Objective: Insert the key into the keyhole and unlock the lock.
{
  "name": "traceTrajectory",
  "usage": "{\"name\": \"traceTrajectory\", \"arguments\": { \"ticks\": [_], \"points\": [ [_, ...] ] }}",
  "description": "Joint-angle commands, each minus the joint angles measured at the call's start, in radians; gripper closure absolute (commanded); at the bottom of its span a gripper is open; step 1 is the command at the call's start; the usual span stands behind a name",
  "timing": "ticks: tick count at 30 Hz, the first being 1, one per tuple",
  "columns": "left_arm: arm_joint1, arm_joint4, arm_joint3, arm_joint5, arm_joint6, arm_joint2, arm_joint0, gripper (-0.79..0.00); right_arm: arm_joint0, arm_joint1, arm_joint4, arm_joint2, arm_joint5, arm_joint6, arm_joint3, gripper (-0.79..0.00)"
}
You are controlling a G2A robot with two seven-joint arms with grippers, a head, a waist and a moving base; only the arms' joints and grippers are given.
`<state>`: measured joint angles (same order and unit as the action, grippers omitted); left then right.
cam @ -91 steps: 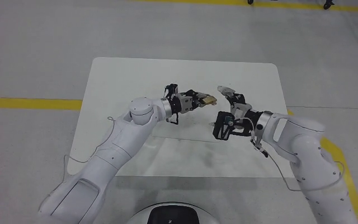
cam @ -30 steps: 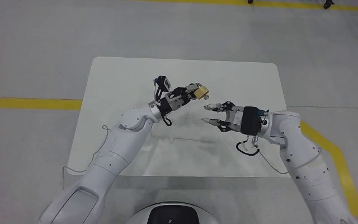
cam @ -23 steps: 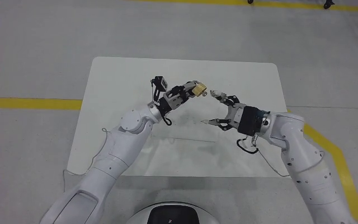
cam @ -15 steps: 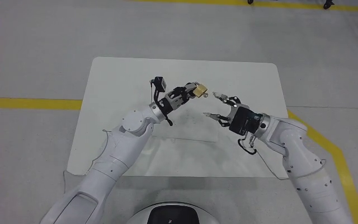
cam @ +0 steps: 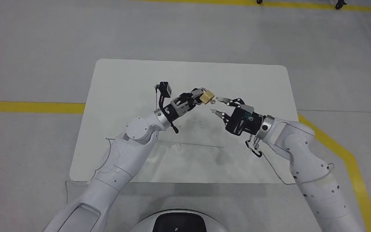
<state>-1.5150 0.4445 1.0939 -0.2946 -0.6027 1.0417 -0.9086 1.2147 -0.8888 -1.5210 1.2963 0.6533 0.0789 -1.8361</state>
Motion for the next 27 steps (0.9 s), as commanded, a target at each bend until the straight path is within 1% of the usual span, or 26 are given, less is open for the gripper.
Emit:
{"name": "traceTrajectory", "arguments": {
  "ticks": [1,6,11,12,17,18,20,27],
  "points": [
    [0.0,0.0,0.001,-0.001,0.0,0.0,-0.002,0.0,0.001,0.0,-0.007,-0.001,0.004,-0.006,-0.002,-0.326],
    [-0.001,-0.002,0.012,-0.005,-0.005,-0.002,-0.012,0.0,-0.012,-0.004,-0.014,-0.016,0.013,-0.017,0.008,-0.32],
    [0.001,-0.007,0.022,-0.004,-0.008,0.003,-0.019,0.0,-0.032,-0.008,-0.028,-0.027,0.019,-0.025,0.014,-0.296],
    [0.001,-0.008,0.025,-0.004,-0.006,0.004,-0.02,0.0,-0.035,-0.009,-0.033,-0.029,0.019,-0.029,0.016,-0.28],
    [0.003,-0.005,0.034,-0.005,-0.002,0.013,-0.027,0.0,-0.04,-0.012,-0.048,-0.042,0.012,-0.04,0.028,-0.089],
    [0.003,-0.005,0.035,-0.005,-0.001,0.013,-0.028,0.0,-0.041,-0.013,-0.05,-0.044,0.011,-0.041,0.03,-0.04],
    [0.003,-0.007,0.036,-0.004,-0.002,0.013,-0.029,0.0,-0.041,-0.014,-0.052,-0.045,0.008,-0.041,0.032,0.0],
    [0.001,-0.005,0.032,-0.003,-0.004,0.011,-0.024,0.0,-0.037,-0.017,-0.042,-0.042,0.003,-0.044,0.034,0.0]
  ]
}}
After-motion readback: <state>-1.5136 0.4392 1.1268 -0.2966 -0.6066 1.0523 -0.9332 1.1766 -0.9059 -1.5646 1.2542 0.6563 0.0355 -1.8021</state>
